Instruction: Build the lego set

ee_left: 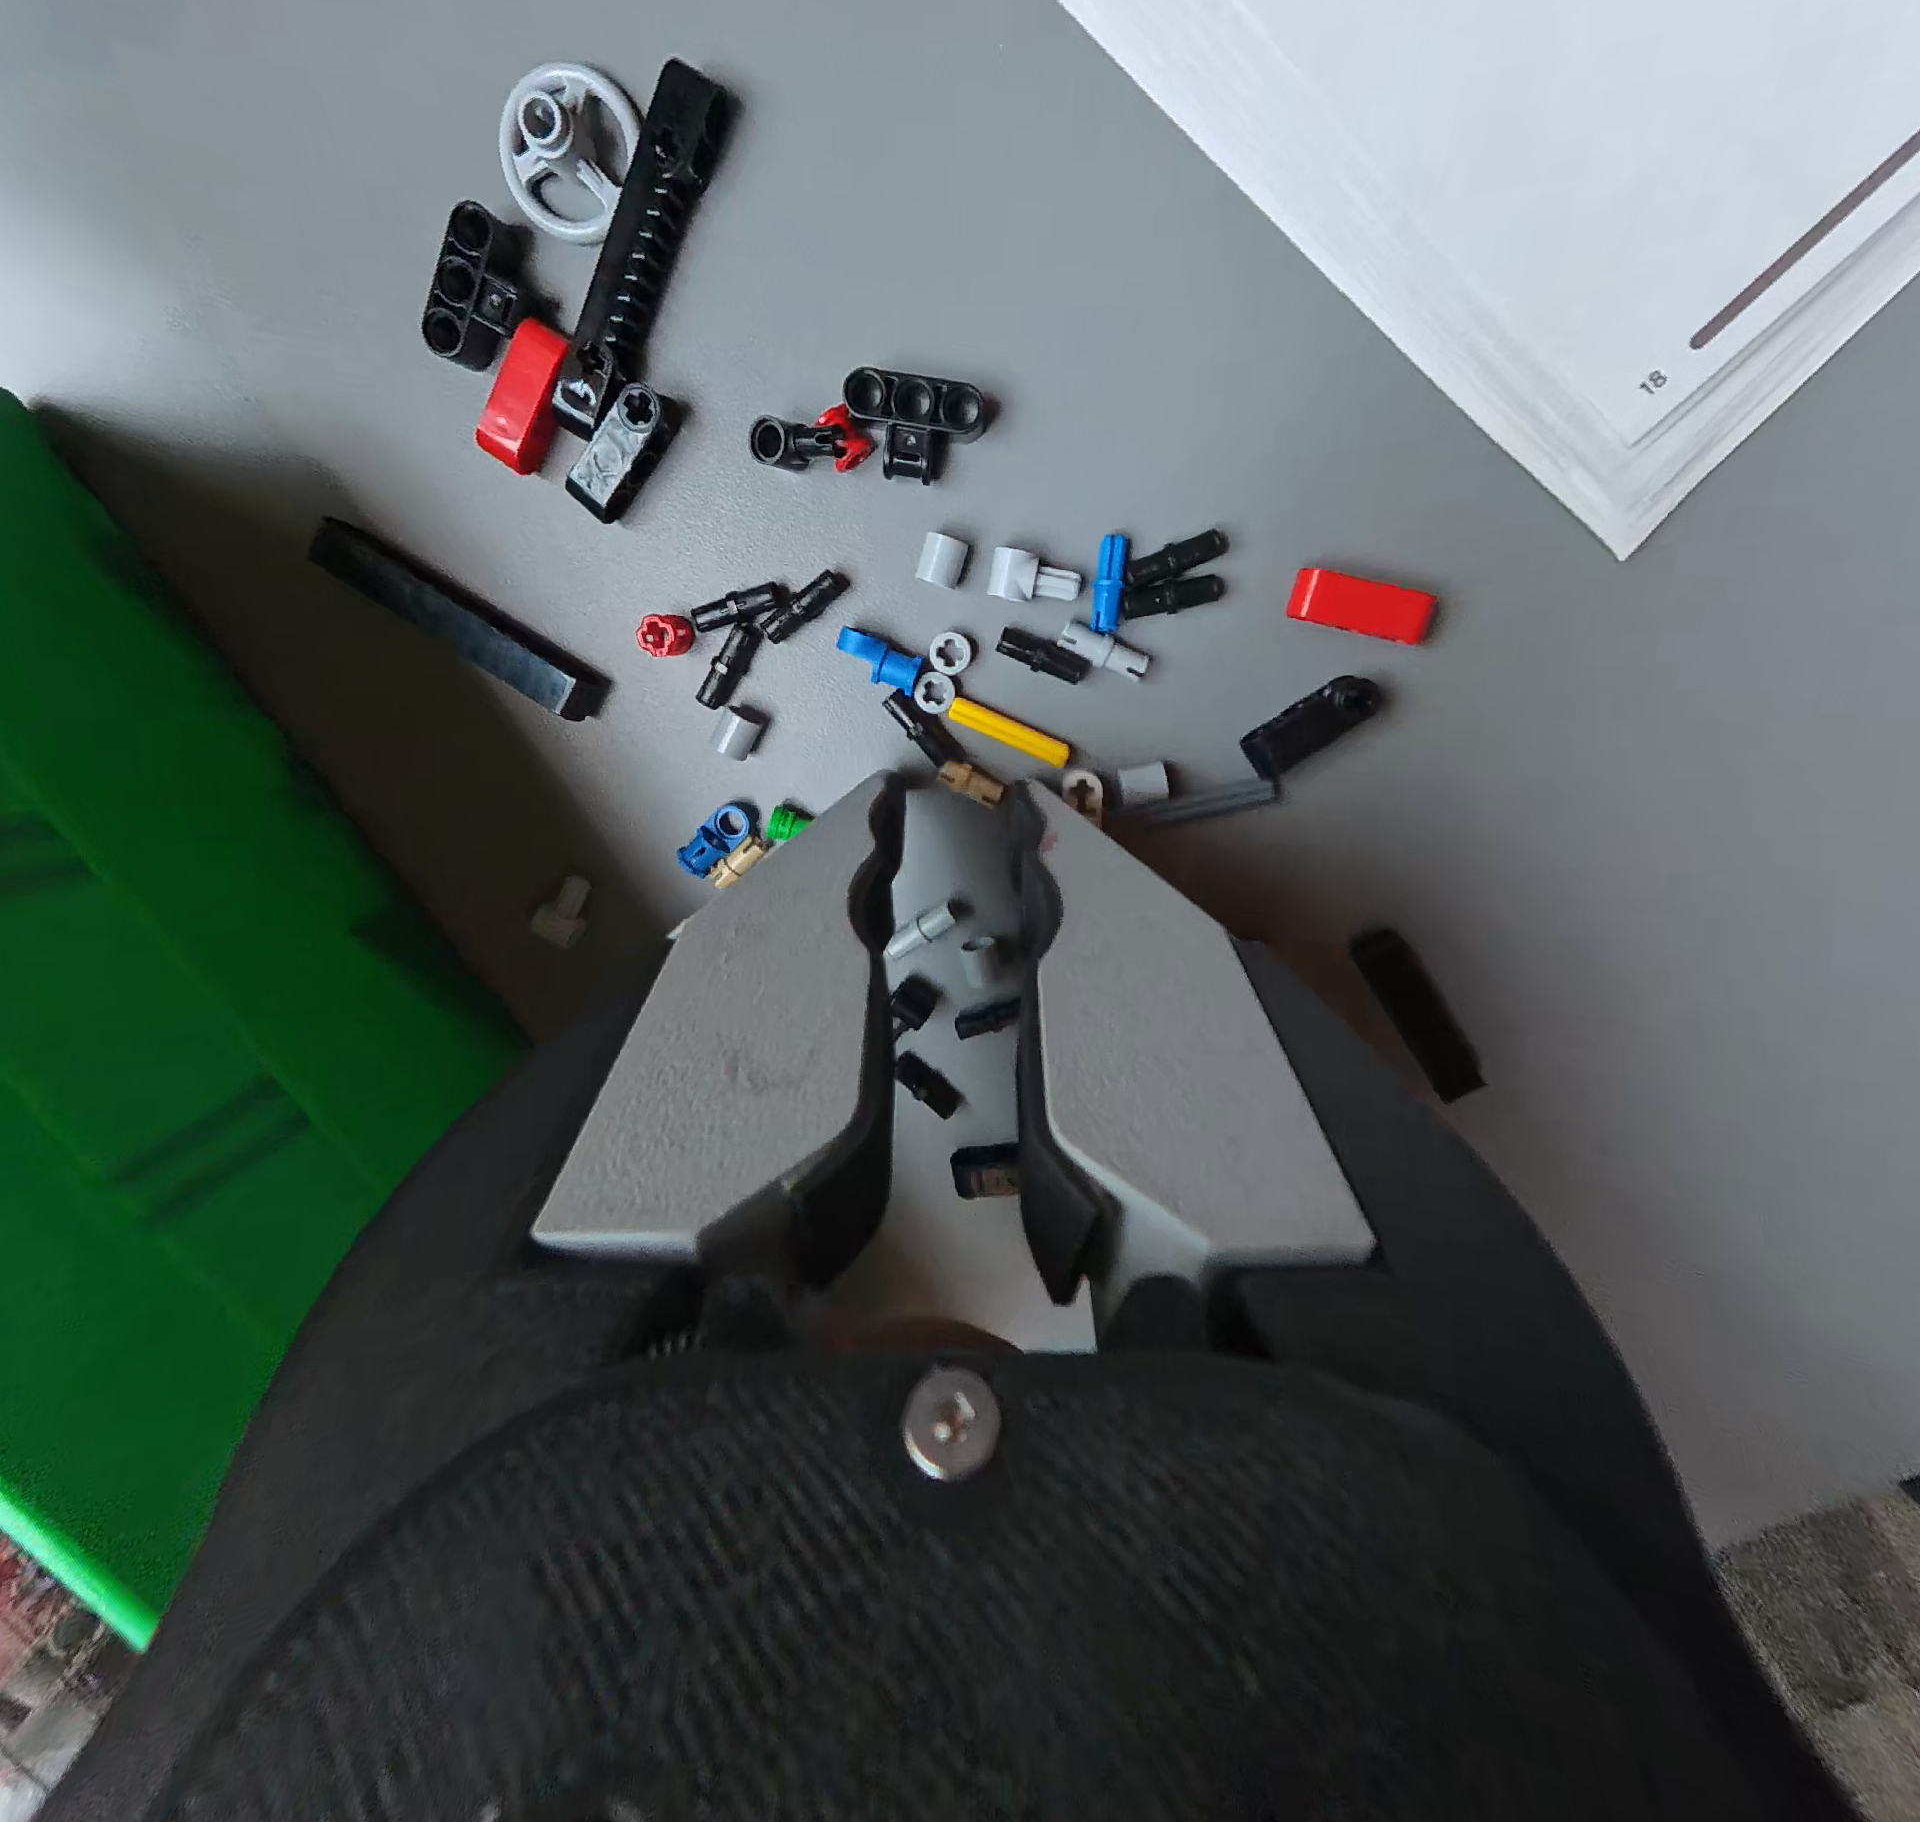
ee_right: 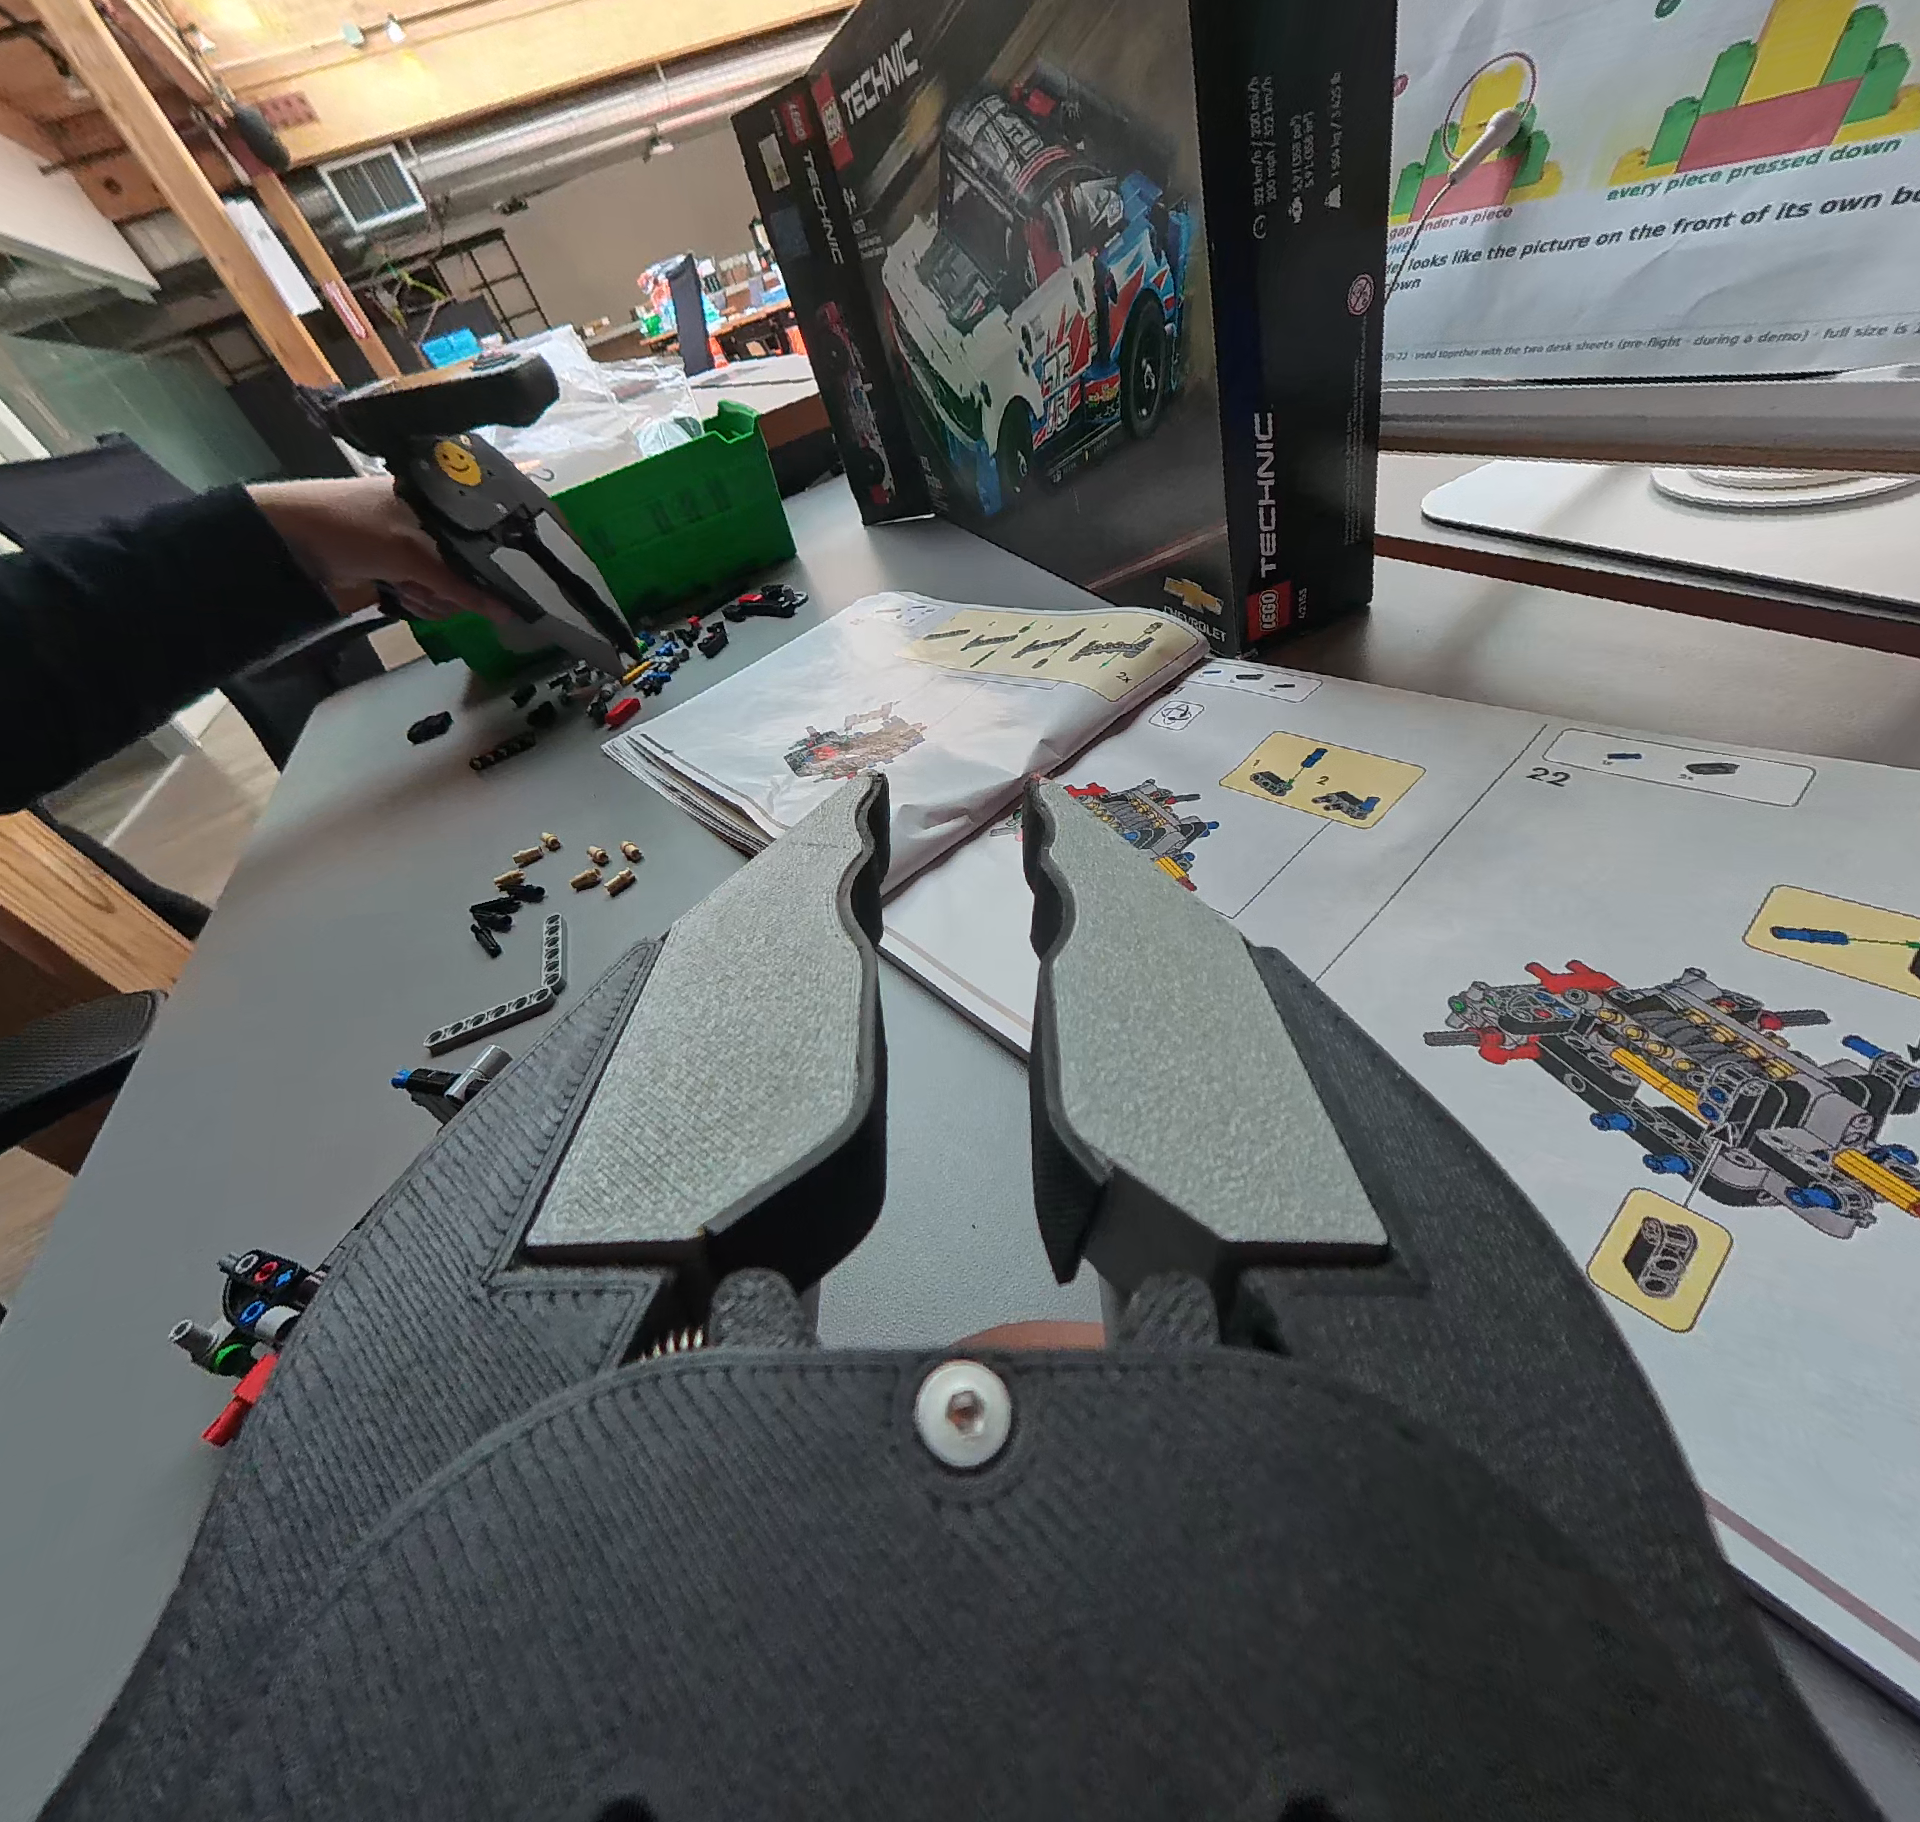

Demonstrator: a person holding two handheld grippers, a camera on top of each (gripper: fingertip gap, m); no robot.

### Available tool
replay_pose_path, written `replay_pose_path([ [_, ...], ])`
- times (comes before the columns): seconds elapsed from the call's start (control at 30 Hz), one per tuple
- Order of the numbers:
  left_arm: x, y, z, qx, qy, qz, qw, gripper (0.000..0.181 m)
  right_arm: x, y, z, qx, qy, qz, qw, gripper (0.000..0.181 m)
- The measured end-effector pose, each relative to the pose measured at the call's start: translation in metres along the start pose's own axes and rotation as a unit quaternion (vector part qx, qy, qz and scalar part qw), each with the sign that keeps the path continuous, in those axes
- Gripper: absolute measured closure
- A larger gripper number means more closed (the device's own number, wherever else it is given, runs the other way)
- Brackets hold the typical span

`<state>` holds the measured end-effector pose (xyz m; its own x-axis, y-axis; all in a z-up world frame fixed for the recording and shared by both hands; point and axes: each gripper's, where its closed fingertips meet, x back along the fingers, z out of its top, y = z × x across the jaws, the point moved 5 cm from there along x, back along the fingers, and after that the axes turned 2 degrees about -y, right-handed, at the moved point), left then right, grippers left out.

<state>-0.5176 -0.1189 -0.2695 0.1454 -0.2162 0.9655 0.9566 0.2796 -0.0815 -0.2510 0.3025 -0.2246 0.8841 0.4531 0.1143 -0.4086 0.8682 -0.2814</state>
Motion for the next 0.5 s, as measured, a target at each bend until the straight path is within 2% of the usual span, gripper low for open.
replay_pose_path([
  [0.03,0.0,-0.001,0.001,0.006,0.002,0.003,1.0,0.164,0.0,0.0,0.0,0.0,0.0,0.0,1.0,0.159],
  [0.2,-0.001,-0.004,0.001,0.036,0.0,-0.009,0.999,0.17,0.0,0.0,0.0,0.001,-0.001,0.0,1.0,0.159],
  [0.37,0.001,-0.004,-0.004,0.037,-0.013,0.007,0.999,0.17,0.0,-0.001,0.0,0.001,-0.002,0.001,1.0,0.159],
  [0.5,0.016,0.004,-0.002,0.034,0.001,0.015,0.999,0.17,-0.001,-0.001,-0.001,0.003,-0.003,0.001,1.0,0.159],
])
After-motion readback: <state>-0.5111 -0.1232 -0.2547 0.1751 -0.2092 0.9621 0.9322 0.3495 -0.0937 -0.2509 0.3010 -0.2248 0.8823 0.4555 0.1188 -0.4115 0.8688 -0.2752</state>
